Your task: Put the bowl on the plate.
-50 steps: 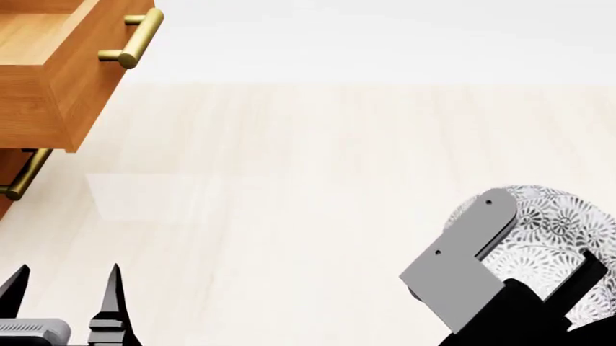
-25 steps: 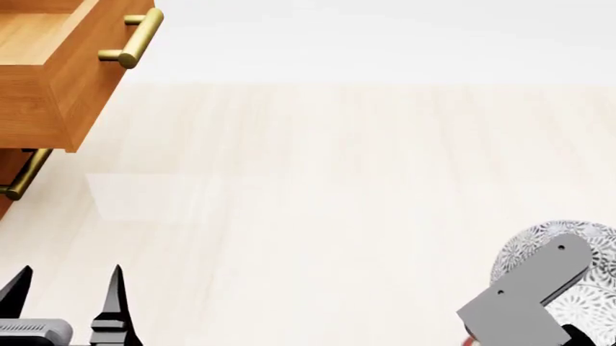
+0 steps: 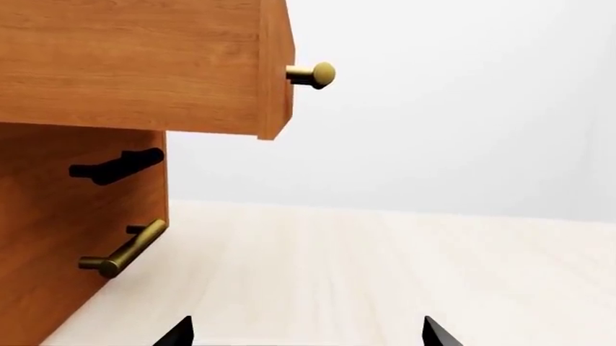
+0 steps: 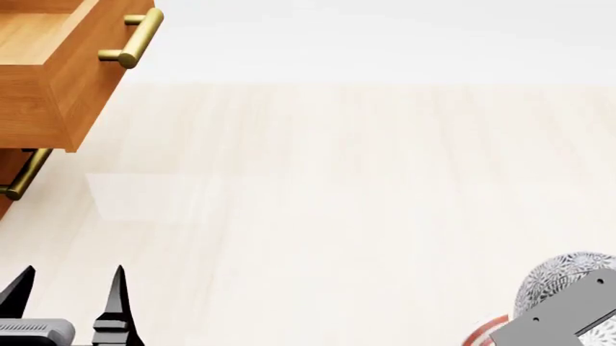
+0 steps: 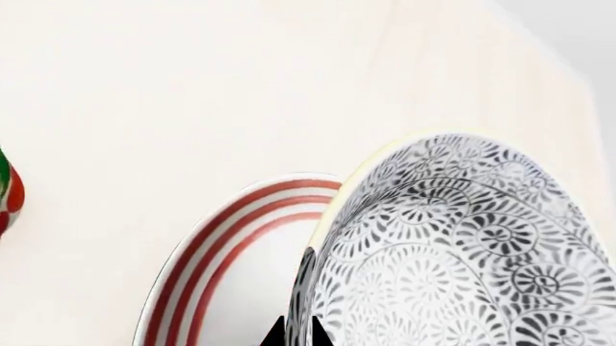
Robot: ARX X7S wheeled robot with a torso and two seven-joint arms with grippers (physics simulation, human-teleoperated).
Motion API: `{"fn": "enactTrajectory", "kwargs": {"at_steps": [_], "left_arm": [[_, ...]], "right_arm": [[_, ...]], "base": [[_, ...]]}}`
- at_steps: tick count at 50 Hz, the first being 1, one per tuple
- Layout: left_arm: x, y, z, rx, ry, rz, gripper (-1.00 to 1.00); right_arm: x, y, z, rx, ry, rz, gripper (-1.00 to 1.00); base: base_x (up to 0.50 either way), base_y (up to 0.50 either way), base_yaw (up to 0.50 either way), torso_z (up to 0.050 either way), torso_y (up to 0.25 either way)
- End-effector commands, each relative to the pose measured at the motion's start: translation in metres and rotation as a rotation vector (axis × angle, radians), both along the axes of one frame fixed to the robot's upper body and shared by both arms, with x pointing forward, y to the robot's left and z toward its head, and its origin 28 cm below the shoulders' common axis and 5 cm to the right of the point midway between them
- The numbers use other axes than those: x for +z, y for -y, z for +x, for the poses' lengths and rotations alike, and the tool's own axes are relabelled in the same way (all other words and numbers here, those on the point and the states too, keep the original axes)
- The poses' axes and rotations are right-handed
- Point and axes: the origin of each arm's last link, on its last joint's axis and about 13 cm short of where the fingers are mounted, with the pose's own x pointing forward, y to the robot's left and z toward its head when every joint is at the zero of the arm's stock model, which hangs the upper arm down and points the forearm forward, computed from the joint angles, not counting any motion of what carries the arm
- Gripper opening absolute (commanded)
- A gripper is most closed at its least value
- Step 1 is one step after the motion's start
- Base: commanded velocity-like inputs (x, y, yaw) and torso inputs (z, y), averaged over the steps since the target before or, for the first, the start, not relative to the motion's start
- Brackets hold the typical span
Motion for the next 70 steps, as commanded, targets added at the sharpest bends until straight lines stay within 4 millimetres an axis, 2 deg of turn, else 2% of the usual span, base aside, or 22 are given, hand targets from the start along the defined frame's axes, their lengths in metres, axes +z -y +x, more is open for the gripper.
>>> {"fn": "enactTrajectory", "kwargs": {"at_steps": [1,24,29,70], "left_arm": [[-0.001,0.000,0.000,-0.001,-0.001,0.000,1.00],[0.000,0.001,0.000,-0.004,-0.001,0.001,1.00],[0.001,0.001,0.000,-0.003,-0.001,0.000,1.00],[0.001,0.000,-0.001,0.000,0.005,0.002,1.00]], "right_arm": [[-0.003,0.007,0.003,-0.027,0.035,0.005,-1.00],[-0.012,0.013,0.000,-0.079,0.020,0.048,-1.00],[-0.020,0.017,0.003,-0.083,0.010,0.051,-1.00],[-0.041,0.014,0.008,-0.071,-0.031,0.081,-1.00]], "base": [[0.00,0.00,0.00,0.000,0.000],[0.00,0.00,0.00,0.000,0.000],[0.00,0.00,0.00,0.000,0.000],[0.00,0.00,0.00,0.000,0.000]]}}
